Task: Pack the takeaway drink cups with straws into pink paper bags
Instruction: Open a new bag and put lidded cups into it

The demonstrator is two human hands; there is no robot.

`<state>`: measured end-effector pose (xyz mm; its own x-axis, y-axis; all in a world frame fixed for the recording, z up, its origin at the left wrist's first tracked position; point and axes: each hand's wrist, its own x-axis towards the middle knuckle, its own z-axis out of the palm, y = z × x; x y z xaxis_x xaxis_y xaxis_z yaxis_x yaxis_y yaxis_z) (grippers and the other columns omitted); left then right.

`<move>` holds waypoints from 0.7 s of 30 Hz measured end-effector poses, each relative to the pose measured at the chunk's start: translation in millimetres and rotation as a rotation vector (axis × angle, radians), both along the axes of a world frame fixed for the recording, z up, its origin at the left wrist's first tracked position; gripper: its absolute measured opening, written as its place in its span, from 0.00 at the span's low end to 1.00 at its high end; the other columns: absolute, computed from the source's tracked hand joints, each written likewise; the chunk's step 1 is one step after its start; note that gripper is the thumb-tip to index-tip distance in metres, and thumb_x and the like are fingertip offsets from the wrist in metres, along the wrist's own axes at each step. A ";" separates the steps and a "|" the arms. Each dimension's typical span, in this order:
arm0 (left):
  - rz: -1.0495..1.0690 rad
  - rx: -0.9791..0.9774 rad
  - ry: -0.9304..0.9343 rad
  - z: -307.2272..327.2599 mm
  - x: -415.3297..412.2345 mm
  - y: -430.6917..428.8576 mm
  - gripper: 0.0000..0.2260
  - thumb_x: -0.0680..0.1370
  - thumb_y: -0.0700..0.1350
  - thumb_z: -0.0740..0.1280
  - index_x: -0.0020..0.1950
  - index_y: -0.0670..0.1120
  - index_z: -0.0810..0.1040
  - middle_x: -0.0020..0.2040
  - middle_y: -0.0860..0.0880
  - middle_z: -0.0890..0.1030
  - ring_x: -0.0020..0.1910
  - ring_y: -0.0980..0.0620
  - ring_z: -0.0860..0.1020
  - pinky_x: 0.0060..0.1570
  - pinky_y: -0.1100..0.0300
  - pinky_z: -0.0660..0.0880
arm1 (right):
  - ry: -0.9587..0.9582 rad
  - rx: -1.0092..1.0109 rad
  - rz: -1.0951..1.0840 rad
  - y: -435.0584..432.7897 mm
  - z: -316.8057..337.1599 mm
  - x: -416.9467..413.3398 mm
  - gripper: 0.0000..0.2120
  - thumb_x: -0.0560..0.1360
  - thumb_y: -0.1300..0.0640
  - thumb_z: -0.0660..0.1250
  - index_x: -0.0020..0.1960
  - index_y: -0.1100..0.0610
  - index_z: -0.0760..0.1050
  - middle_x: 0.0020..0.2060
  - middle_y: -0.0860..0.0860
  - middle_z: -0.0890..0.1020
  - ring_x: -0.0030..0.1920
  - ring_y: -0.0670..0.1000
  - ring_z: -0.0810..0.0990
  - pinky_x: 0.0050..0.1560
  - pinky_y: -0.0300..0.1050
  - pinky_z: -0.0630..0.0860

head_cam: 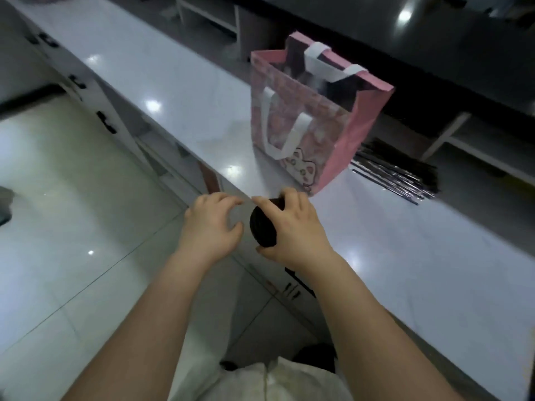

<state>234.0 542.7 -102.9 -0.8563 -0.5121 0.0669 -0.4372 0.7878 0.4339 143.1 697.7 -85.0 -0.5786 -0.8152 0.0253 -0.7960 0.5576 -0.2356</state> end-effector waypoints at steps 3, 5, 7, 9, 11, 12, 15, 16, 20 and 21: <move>-0.013 0.014 -0.031 -10.5 34.2 -31.6 0.20 0.71 0.49 0.70 0.64 0.54 0.77 0.63 0.50 0.77 0.64 0.45 0.69 0.58 0.48 0.68 | 0.055 0.049 0.027 -41.3 -4.7 25.7 0.40 0.64 0.44 0.76 0.72 0.47 0.64 0.70 0.56 0.61 0.64 0.61 0.62 0.63 0.54 0.62; -0.022 -0.007 -0.056 -12.9 50.3 -47.7 0.21 0.72 0.50 0.70 0.65 0.56 0.76 0.64 0.51 0.75 0.65 0.46 0.68 0.58 0.48 0.67 | 0.082 0.067 0.013 -58.2 -7.1 38.0 0.39 0.64 0.44 0.76 0.71 0.48 0.64 0.70 0.55 0.63 0.64 0.62 0.64 0.63 0.55 0.63; -0.011 -0.017 -0.058 -12.8 61.6 -62.2 0.21 0.72 0.51 0.69 0.66 0.56 0.75 0.65 0.52 0.74 0.65 0.47 0.67 0.59 0.48 0.66 | 0.083 0.060 -0.012 -68.5 -7.5 45.1 0.39 0.64 0.45 0.76 0.72 0.48 0.64 0.69 0.55 0.65 0.64 0.61 0.65 0.64 0.55 0.64; 0.006 -0.022 -0.020 -11.7 68.0 -72.7 0.20 0.72 0.51 0.70 0.64 0.56 0.76 0.64 0.52 0.75 0.64 0.46 0.67 0.59 0.48 0.66 | 0.067 0.029 -0.033 -75.6 -4.6 47.6 0.41 0.64 0.46 0.76 0.72 0.49 0.63 0.68 0.55 0.66 0.65 0.61 0.65 0.64 0.56 0.64; 0.021 -0.017 0.032 -10.1 69.0 -80.1 0.19 0.71 0.50 0.70 0.63 0.55 0.77 0.63 0.51 0.76 0.63 0.46 0.68 0.58 0.47 0.66 | 0.053 -0.035 -0.053 -82.3 0.7 47.7 0.42 0.63 0.47 0.77 0.72 0.51 0.63 0.67 0.54 0.68 0.65 0.60 0.66 0.65 0.56 0.65; 0.023 -0.016 0.048 -9.3 67.4 -82.8 0.20 0.71 0.49 0.70 0.63 0.55 0.78 0.63 0.51 0.76 0.63 0.45 0.68 0.59 0.47 0.67 | 0.051 -0.069 -0.057 -85.4 3.8 46.9 0.41 0.63 0.47 0.77 0.72 0.52 0.64 0.66 0.54 0.69 0.64 0.59 0.66 0.64 0.56 0.65; 0.019 -0.009 0.063 -8.3 56.9 -91.1 0.21 0.70 0.49 0.70 0.63 0.55 0.77 0.63 0.52 0.76 0.63 0.46 0.68 0.60 0.46 0.67 | 0.059 -0.107 -0.043 -93.7 11.8 40.7 0.38 0.63 0.47 0.77 0.69 0.53 0.67 0.65 0.53 0.70 0.63 0.57 0.66 0.63 0.54 0.68; 0.021 -0.008 0.060 -8.7 52.0 -94.3 0.21 0.70 0.50 0.70 0.63 0.55 0.77 0.63 0.52 0.76 0.63 0.46 0.68 0.60 0.46 0.67 | 0.054 -0.111 -0.043 -95.6 13.6 37.2 0.38 0.63 0.47 0.77 0.69 0.53 0.67 0.66 0.53 0.70 0.64 0.57 0.66 0.63 0.54 0.68; 0.029 -0.029 0.061 -10.4 26.9 -102.8 0.20 0.70 0.49 0.70 0.62 0.54 0.78 0.61 0.52 0.77 0.62 0.45 0.69 0.59 0.47 0.65 | 0.011 -0.170 -0.088 -98.9 17.1 14.7 0.37 0.65 0.49 0.78 0.69 0.52 0.66 0.69 0.53 0.66 0.67 0.56 0.61 0.67 0.55 0.64; 0.025 -0.040 0.066 -9.6 18.5 -104.3 0.20 0.70 0.48 0.71 0.62 0.54 0.79 0.61 0.52 0.78 0.62 0.45 0.69 0.59 0.48 0.64 | 0.000 -0.180 -0.100 -99.0 18.2 7.1 0.37 0.65 0.49 0.78 0.69 0.51 0.66 0.70 0.53 0.64 0.68 0.56 0.60 0.67 0.56 0.64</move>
<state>252.5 438.4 -112.5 -0.8366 -0.5286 0.1441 -0.4279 0.7946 0.4308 150.2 598.7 -66.8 -0.6563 -0.7361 0.1656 -0.7388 0.5825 -0.3388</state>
